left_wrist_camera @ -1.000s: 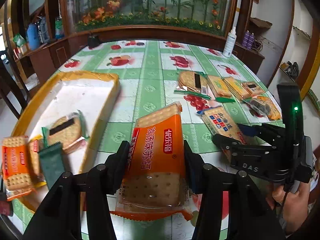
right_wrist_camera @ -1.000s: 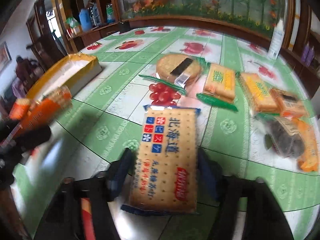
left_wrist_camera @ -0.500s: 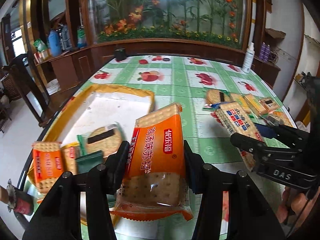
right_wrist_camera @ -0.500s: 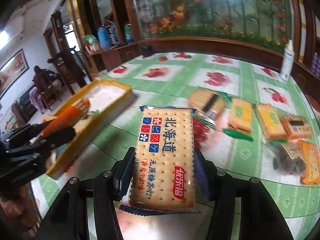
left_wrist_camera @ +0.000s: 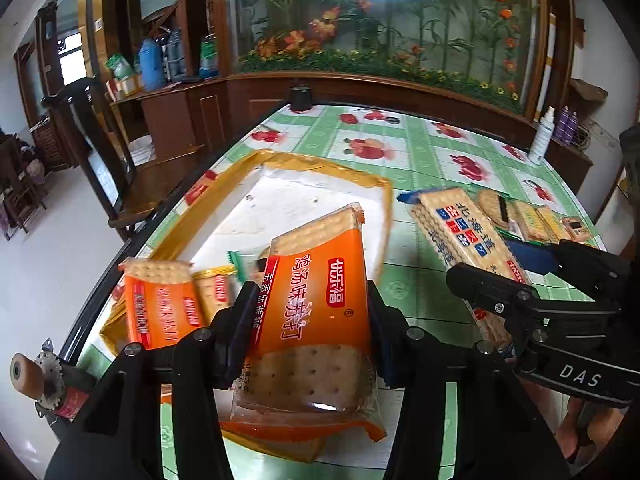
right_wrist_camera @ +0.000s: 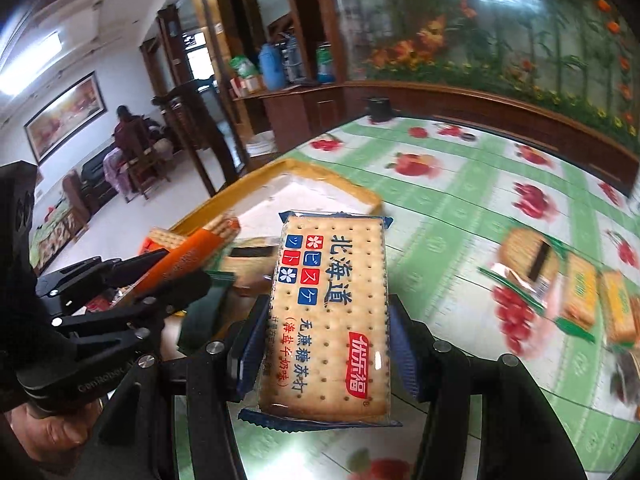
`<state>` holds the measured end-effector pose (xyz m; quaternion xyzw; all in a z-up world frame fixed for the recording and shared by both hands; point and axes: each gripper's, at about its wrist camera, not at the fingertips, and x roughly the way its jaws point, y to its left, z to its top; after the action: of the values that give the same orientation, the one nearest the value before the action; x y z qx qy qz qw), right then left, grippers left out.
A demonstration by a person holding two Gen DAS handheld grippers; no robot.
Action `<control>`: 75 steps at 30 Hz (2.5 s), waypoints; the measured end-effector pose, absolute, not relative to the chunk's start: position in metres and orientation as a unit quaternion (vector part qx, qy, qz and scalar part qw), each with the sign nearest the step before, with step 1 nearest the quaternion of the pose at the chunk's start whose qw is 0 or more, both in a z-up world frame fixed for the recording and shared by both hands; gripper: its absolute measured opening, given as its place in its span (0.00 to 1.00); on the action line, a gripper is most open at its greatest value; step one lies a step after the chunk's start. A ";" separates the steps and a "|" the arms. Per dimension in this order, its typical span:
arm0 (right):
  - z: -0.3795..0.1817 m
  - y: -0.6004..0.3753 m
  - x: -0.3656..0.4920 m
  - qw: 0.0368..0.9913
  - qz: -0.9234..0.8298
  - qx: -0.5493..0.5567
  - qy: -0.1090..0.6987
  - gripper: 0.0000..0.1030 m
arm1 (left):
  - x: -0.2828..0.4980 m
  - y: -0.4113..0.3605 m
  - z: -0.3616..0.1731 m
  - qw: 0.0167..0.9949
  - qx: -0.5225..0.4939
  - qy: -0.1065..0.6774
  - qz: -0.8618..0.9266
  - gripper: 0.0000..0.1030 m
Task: Organize snacks
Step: 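Carry orange pack in left tool and blue-white pack in right tool to tray, then lower both packs into the tray and open both tools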
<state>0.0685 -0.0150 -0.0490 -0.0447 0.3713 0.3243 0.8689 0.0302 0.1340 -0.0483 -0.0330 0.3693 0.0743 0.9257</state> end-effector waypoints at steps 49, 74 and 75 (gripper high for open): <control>-0.073 0.086 0.136 0.840 0.368 -0.045 0.397 0.55 | 0.064 0.195 -0.078 0.903 -0.043 0.407 0.130 0.46; -0.040 -0.018 0.114 0.878 0.314 0.021 0.362 0.71 | 0.046 0.160 -0.037 0.921 0.006 0.359 0.154 0.80; -0.040 -0.026 0.113 0.879 0.309 0.024 0.361 0.71 | 0.045 0.157 -0.036 0.922 0.006 0.358 0.150 0.80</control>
<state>0.1130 -0.0263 -0.0397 0.0240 0.3614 0.3090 0.8794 0.0453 0.1569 -0.0361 0.0058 0.3577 0.1504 0.9216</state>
